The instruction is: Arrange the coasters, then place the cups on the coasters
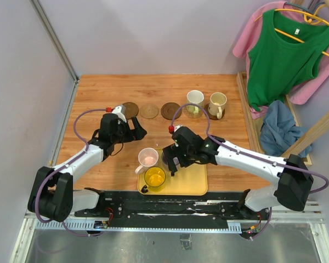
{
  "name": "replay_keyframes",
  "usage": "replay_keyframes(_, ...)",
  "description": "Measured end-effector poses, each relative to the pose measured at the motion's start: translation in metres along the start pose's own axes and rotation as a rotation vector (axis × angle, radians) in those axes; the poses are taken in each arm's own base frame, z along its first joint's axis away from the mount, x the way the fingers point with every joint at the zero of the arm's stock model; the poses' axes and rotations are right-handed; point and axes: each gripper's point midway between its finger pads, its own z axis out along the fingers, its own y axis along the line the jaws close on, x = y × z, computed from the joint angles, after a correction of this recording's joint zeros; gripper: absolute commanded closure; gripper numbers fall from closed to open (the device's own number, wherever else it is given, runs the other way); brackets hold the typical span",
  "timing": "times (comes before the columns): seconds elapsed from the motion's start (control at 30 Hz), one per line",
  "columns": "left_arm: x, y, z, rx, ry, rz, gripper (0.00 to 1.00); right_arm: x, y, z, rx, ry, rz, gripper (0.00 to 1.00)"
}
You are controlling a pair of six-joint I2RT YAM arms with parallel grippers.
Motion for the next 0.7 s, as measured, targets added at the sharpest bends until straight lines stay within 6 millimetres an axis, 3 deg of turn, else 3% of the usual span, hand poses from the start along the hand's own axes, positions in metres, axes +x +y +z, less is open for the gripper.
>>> replay_keyframes(0.13,0.007,0.002,0.0,0.002,0.013,-0.002,0.03,0.009,0.0,0.012,0.002,0.04,0.002,0.02)
replay_keyframes(0.5,0.008,-0.001,0.0,0.026,0.014,-0.003,0.04,0.032,0.004,0.041,0.014,0.132,-0.013,0.31)
replay_keyframes(0.7,0.012,-0.002,0.001,0.036,0.02,-0.012,0.03,0.036,-0.003,0.045,0.055,0.148,-0.007,0.36)
